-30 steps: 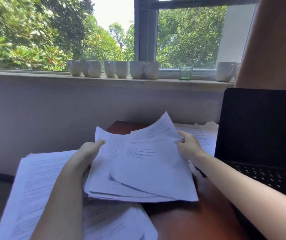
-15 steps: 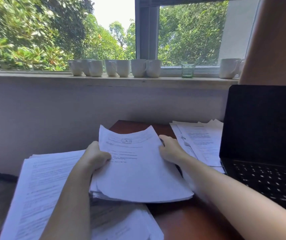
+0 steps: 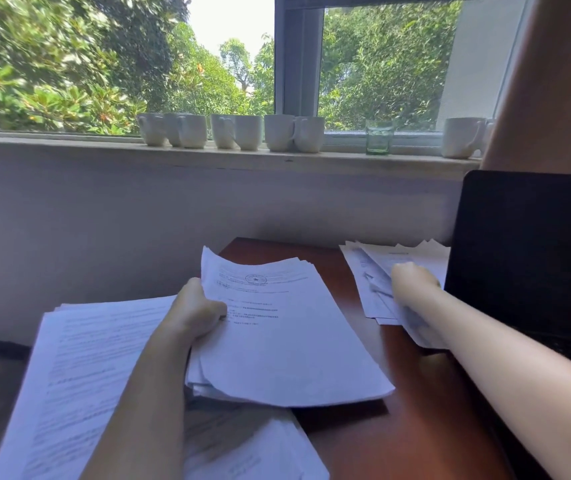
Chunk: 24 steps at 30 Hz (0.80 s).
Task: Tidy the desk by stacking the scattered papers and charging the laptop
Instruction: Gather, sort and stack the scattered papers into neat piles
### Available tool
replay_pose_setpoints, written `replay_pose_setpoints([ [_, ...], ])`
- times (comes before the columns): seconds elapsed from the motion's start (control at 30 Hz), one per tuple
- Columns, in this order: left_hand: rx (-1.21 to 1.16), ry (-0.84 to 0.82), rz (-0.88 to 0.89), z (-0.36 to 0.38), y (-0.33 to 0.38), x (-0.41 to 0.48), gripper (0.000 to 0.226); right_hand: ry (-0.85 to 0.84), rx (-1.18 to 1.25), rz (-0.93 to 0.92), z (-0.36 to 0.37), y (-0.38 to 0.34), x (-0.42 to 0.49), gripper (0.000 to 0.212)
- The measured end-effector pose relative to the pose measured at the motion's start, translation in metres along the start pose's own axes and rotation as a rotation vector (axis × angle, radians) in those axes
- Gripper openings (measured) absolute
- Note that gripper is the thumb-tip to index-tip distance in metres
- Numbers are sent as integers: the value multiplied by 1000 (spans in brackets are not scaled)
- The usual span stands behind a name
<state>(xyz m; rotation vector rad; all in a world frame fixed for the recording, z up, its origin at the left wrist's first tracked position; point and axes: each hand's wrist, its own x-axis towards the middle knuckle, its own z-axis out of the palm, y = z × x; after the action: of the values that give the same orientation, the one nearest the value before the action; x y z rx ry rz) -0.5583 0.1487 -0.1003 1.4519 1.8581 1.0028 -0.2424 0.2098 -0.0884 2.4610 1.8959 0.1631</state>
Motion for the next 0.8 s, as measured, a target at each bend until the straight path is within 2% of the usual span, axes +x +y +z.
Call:
replay_pose_setpoints([
  [0.13, 7, -1, 8, 1, 0, 0, 25, 86, 69, -26, -14, -10, -5, 21],
  [0.27, 6, 11, 5, 2, 3, -3, 31, 154, 194, -158, -33, -53, -27, 27],
  [0.4, 3, 9, -23, 1, 2, -5, 33, 120, 237, -339, -54, -87, -55, 9],
  [0.47, -3, -5, -30, 1, 1, -3, 23, 82, 280, -426, -65, -98, -68, 14],
  [0.53, -11, -19, -28, -1, 3, -4, 11, 9, 327, -517, -75, -108, -83, 29],
  [0.6, -26, -40, -21, -2, 5, -7, 14, -75, 339, -596, -81, -120, -96, 34],
  [0.7, -38, -30, -43, -1, 8, -10, 15, -239, 373, -654, -74, -140, -109, 12],
  [0.73, -52, -5, -64, 0, 8, -9, 11, -276, 390, -671, -69, -145, -109, 14],
  [0.77, -79, 16, -82, 2, 8, -7, 18, -298, 401, -682, -64, -149, -111, 20],
  [0.8, -119, 28, -92, 2, 7, -3, 34, -321, 434, -686, -61, -150, -112, 26],
])
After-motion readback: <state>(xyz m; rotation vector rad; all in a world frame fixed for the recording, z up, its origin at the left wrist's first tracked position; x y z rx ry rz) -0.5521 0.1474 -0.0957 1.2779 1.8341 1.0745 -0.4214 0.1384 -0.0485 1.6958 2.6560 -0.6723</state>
